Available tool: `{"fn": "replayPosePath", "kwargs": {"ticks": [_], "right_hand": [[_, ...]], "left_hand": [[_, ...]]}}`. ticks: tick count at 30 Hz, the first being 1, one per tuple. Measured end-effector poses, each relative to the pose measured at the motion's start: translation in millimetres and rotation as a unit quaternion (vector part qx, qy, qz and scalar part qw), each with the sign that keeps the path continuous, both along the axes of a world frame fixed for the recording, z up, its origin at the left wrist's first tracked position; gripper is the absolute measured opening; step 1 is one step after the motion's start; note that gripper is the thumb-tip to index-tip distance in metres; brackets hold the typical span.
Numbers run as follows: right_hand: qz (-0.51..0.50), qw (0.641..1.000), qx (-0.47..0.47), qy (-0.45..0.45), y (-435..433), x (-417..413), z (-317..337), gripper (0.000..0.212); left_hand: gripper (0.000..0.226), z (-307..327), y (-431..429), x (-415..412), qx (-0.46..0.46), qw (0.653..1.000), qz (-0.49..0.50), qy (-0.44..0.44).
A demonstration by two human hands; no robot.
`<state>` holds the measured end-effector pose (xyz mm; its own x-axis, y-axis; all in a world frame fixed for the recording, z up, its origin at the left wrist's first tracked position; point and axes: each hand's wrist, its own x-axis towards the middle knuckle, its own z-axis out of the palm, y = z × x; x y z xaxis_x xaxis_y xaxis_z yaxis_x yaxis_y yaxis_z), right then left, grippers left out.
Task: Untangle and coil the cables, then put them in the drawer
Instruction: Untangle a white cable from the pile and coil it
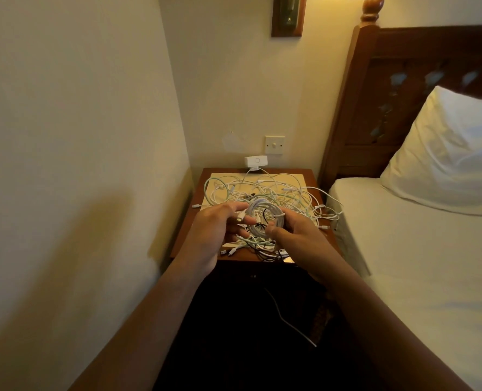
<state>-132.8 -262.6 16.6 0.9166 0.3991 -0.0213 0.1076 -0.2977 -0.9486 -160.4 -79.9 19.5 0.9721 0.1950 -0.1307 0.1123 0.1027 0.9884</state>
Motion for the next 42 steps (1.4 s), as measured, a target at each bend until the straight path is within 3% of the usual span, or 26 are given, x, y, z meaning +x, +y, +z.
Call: {"fn": "replayPosePath", "kwargs": {"ticks": [5, 10, 14, 18, 21, 23, 25, 32, 36, 42], "right_hand": [[0.012, 0.999, 0.025, 0.023, 0, 0, 5, 0.015], [0.051, 0.995, 0.084, 0.01, 3, -8, 6, 0.021], [0.073, 0.984, 0.149, 0.062, -2, -9, 5, 0.025], [0.029, 0.981, 0.171, 0.082, -1, -5, 3, 0.032], [-0.023, 0.988, 0.139, 0.061, 1, -2, 6, 0.032], [-0.032, 0.989, 0.131, 0.058, 0, -1, 5, 0.023], [-0.036, 0.984, 0.155, 0.077, -3, -1, 5, 0.011], [-0.009, 0.976, 0.174, 0.131, -12, 2, 7, 0.019], [-0.023, 0.975, 0.173, 0.135, -12, 3, 9, 0.029], [-0.035, 0.98, 0.162, 0.106, -16, 1, 8, 0.019]], "left_hand": [[0.021, -4, 6, 0, 0.012, 0.999, -0.033, -0.01], [0.036, -7, 2, 2, -0.036, 0.999, -0.026, 0.025], [0.028, -6, 5, -2, -0.02, 0.998, -0.062, 0.007], [0.022, -1, 1, -5, -0.072, 0.991, -0.11, -0.013], [0.023, -1, -6, -3, 0.01, 0.997, -0.072, -0.04], [0.018, -2, -8, -4, 0.087, 0.993, -0.056, -0.065], [0.007, -1, -8, -6, 0.103, 0.99, -0.063, -0.067], [0.023, 0, -2, -4, -0.075, 0.994, -0.078, -0.014], [0.024, -4, -3, -2, -0.102, 0.993, -0.057, -0.004], [0.031, -6, -5, -3, -0.132, 0.989, -0.071, 0.018]]}}
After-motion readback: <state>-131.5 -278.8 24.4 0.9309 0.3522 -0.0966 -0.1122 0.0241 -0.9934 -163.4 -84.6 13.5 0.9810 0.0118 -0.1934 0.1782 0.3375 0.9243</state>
